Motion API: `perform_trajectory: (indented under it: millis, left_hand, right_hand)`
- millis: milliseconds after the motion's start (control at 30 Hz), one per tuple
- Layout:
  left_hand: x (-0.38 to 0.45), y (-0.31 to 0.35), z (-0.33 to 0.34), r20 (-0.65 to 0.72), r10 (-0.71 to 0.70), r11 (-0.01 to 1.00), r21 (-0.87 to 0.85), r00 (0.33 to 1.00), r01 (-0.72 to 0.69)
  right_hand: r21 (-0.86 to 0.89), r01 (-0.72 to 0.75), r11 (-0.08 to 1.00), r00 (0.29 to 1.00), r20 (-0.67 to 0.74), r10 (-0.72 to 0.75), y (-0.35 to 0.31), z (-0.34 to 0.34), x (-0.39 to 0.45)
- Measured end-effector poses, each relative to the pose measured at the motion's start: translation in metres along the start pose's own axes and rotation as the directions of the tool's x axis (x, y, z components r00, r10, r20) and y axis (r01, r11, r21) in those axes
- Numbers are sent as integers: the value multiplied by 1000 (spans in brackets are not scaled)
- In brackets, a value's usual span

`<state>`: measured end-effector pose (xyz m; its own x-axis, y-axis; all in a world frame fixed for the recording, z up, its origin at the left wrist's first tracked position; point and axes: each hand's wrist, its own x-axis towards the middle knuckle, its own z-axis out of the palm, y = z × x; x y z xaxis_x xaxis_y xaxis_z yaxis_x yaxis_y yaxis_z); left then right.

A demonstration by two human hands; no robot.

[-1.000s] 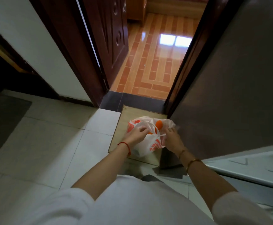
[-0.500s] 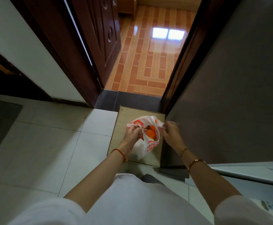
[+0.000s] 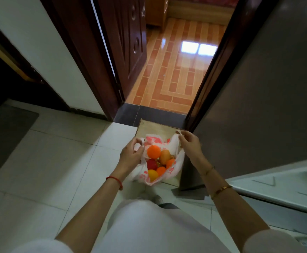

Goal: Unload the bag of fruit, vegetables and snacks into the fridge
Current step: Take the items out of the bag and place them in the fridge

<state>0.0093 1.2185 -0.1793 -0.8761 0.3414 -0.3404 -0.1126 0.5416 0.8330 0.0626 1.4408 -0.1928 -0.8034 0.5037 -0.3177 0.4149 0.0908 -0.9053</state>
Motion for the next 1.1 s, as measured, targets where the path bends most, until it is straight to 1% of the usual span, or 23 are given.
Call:
perform_trajectory:
  millis: [133,267,400,633,700,767,900,967,1100]
  left_hand:
    - [-24,-3,-11,10,13,1000,21,1000,-13]
    - [-57,-9,-18,27,58,996,63,998,-60]
    - [-90,-10,-25,57,90,992,85,994,-94]
    - [-143,-14,-38,149,203,972,89,968,-217]
    - [-157,-13,-41,183,212,968,92,960,-232]
    - [-171,-11,-42,218,218,965,100,951,-244]
    - [-203,2,-37,272,265,954,67,925,-293]
    - [-217,8,-31,304,298,938,79,905,-336]
    - [-244,24,-14,359,354,915,58,863,-400]
  right_hand:
    - [61,-30,998,997,67,26,6,0,-42]
    - [119,-73,990,991,118,59,9,-2,-92]
    - [82,-70,994,994,86,63,16,-2,-136]
    - [65,-37,997,995,-87,43,19,0,-220]
    - [46,-9,999,992,-125,15,19,-2,-242]
    - [65,8,998,986,-169,3,17,-5,-267]
    - [120,4,993,953,-300,33,13,-15,-315]
    - [133,-4,991,931,-360,52,15,-24,-339]
    - [193,1,981,889,-450,88,18,-46,-381]
